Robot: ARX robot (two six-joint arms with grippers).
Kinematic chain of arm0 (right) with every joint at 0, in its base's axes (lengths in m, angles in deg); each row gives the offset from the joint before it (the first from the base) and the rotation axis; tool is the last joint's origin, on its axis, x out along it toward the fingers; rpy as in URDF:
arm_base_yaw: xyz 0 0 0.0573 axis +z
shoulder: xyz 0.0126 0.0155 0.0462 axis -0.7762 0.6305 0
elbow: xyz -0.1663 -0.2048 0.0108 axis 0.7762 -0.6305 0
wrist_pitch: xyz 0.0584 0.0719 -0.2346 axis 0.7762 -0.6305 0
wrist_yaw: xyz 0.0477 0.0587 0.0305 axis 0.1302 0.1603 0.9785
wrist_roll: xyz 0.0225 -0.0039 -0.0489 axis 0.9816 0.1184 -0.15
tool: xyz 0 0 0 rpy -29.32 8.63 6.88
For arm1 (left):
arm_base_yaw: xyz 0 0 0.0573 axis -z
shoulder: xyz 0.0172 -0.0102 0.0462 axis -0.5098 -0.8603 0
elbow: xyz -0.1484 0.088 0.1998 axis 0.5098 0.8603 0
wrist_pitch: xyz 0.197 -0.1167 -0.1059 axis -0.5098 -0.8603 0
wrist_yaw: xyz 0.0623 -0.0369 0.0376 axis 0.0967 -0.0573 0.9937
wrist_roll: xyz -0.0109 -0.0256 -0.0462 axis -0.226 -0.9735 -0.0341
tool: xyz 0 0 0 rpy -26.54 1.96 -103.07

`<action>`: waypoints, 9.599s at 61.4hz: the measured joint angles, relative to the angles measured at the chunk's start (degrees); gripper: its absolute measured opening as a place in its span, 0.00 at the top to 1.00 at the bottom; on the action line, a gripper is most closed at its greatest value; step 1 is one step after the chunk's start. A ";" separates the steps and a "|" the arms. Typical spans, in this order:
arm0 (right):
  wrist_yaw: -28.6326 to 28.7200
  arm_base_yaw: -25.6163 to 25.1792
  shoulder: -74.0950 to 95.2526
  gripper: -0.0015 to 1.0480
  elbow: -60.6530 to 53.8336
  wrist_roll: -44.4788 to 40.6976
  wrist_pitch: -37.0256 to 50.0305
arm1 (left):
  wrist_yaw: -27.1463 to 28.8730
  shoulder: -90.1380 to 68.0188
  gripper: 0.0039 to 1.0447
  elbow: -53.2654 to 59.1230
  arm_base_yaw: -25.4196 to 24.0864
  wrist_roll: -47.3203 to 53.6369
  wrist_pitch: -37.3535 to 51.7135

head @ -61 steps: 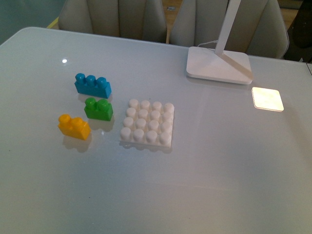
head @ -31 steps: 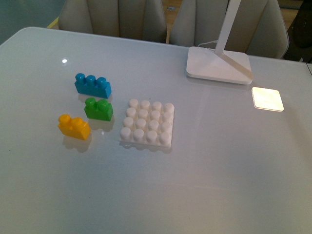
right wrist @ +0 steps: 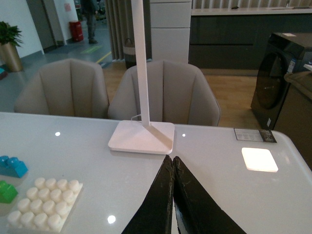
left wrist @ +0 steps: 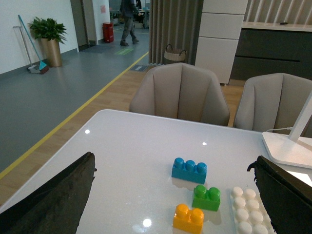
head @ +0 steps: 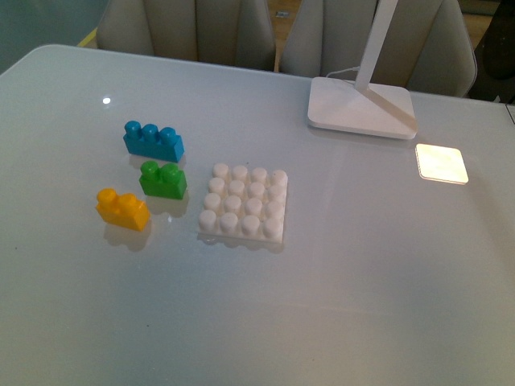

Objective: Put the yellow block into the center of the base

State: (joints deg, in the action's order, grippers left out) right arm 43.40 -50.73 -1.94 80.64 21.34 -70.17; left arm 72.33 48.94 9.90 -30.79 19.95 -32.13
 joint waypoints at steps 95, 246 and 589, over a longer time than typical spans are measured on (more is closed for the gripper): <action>0.02 0.00 -0.09 0.09 0.00 0.00 -0.04 | 3.15 -99.38 0.07 -15.43 16.50 -20.09 55.93; 0.02 0.00 -0.09 0.09 0.00 0.00 -0.04 | -2.99 -144.19 0.21 -46.58 6.45 6.99 58.03; 0.02 0.00 -0.09 0.09 0.00 0.00 -0.04 | 17.27 -145.57 0.40 -61.64 34.23 -11.34 44.28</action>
State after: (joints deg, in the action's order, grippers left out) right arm 43.43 -50.73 -2.03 80.64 21.34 -70.21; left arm 89.59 -96.63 -51.74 3.44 8.60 12.15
